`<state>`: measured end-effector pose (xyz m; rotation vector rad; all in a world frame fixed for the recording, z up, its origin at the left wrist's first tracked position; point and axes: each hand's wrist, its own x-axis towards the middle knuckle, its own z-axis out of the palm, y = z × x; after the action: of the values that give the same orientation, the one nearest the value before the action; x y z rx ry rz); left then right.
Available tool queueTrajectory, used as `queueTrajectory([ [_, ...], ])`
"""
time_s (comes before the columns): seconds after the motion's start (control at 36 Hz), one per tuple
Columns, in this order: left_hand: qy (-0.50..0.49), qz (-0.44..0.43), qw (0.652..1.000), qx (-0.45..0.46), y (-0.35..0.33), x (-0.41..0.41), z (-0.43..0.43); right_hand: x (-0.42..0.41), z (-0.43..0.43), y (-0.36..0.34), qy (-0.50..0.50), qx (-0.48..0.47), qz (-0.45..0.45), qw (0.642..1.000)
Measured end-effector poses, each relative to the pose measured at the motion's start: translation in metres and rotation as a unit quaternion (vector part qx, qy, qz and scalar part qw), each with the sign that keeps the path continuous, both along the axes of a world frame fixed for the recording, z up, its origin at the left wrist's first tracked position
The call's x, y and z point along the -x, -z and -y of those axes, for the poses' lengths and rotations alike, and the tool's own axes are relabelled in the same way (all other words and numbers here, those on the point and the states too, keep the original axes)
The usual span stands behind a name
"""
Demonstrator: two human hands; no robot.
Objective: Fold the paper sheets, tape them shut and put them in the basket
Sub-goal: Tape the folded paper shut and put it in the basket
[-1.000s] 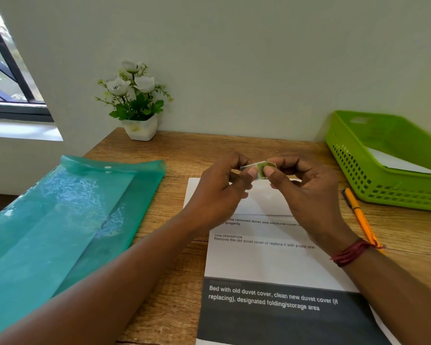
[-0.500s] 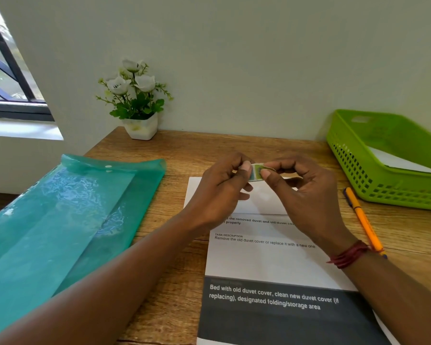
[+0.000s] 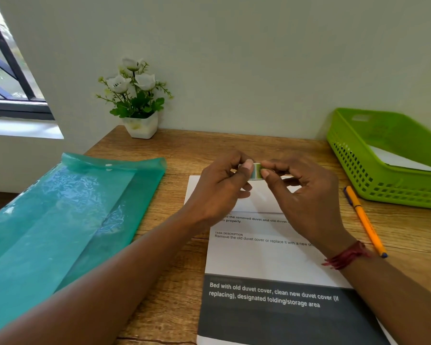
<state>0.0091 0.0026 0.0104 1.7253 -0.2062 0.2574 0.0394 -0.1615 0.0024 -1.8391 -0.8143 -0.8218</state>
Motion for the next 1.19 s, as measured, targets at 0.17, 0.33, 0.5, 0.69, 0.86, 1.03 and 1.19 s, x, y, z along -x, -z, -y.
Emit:
queueTrajectory([
  [0.17,0.011,-0.029,0.998,0.058,-0.0068,0.0035,0.0009,-0.0022,0.0011,0.0008,-0.001,-0.016,0.003,1.000],
  [0.33,0.016,-0.044,0.996,0.074,-0.0081,0.0045,0.0004,-0.0031,0.0011,0.0014,-0.013,-0.019,0.000,1.000],
  [0.5,0.009,-0.046,0.997,0.068,-0.0075,0.0044,0.0011,-0.0037,0.0003,0.0012,-0.016,-0.032,-0.016,0.999],
  [0.69,0.005,-0.041,0.996,0.077,-0.0085,0.0057,0.0018,-0.0047,-0.0004,0.0006,-0.025,-0.052,-0.052,0.997],
  [0.86,0.002,-0.043,0.996,0.078,-0.0094,0.0054,0.0018,-0.0058,0.0005,0.0026,-0.025,-0.044,-0.034,0.998],
  [1.03,-0.007,-0.041,0.996,0.076,-0.0101,0.0055,0.0022,-0.0057,0.0005,0.0019,-0.016,-0.026,-0.007,1.000],
  [1.19,-0.009,-0.036,0.996,0.077,-0.0103,0.0061,0.0023,-0.0051,0.0000,0.0012,-0.020,-0.032,-0.009,0.999],
])
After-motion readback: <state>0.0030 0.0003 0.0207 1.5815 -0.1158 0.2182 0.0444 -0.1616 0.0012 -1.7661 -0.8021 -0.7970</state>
